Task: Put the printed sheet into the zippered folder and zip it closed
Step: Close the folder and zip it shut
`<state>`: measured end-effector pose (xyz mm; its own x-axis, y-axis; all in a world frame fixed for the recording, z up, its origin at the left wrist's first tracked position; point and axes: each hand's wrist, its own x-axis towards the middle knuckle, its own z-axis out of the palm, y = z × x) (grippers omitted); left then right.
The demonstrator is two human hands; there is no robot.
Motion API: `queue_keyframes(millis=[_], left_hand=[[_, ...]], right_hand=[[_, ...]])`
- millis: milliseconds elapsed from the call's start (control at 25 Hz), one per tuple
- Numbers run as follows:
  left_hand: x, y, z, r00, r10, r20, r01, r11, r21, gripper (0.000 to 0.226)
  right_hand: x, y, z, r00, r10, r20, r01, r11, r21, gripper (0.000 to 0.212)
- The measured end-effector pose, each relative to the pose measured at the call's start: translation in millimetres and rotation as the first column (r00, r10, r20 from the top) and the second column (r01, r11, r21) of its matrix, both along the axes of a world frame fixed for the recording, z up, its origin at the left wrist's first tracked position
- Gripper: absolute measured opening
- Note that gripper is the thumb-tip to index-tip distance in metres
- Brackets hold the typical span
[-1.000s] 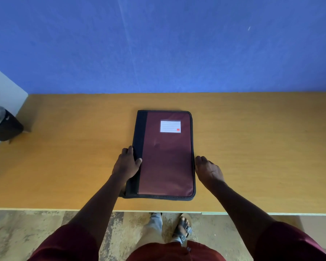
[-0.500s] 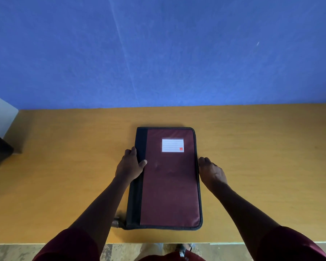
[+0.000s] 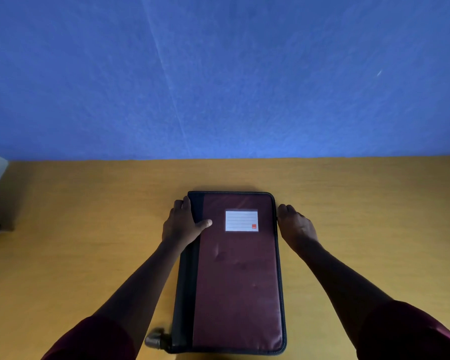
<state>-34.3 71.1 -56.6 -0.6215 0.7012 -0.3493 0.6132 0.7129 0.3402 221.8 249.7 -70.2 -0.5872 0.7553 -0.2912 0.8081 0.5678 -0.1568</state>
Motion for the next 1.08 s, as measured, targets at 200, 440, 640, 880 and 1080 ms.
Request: queue_keyframes(millis=[200, 440, 640, 880, 1080], left_hand=[[-12, 19, 4, 1.0, -0.014, 0.016, 0.015, 0.999, -0.049, 0.119], [-15, 31, 8, 0.999, -0.025, 0.022, 0.027, 0.993, -0.115, 0.122], [-15, 32, 9, 0.999, -0.029, 0.013, 0.03, 0.993, -0.118, 0.121], [-14, 32, 8, 1.0, -0.02, 0.011, 0.021, 0.993, -0.117, 0.121], [-15, 29, 8, 1.0, -0.019, 0.013, 0.021, 0.995, -0.096, 0.121]], right_hand=[[-20, 31, 8, 0.998, 0.063, -0.016, -0.062, 0.998, 0.031, 0.025], [-44, 60, 15, 0.981, 0.192, 0.029, -0.192, 0.981, -0.009, 0.036], [-57, 87, 16, 0.997, -0.028, -0.075, 0.003, 0.949, -0.316, 0.017], [-80, 107, 22, 0.951, -0.309, 0.019, 0.267, 0.786, -0.557, 0.01], [-97, 103, 18, 0.963, -0.252, 0.097, 0.269, 0.867, -0.419, 0.015]])
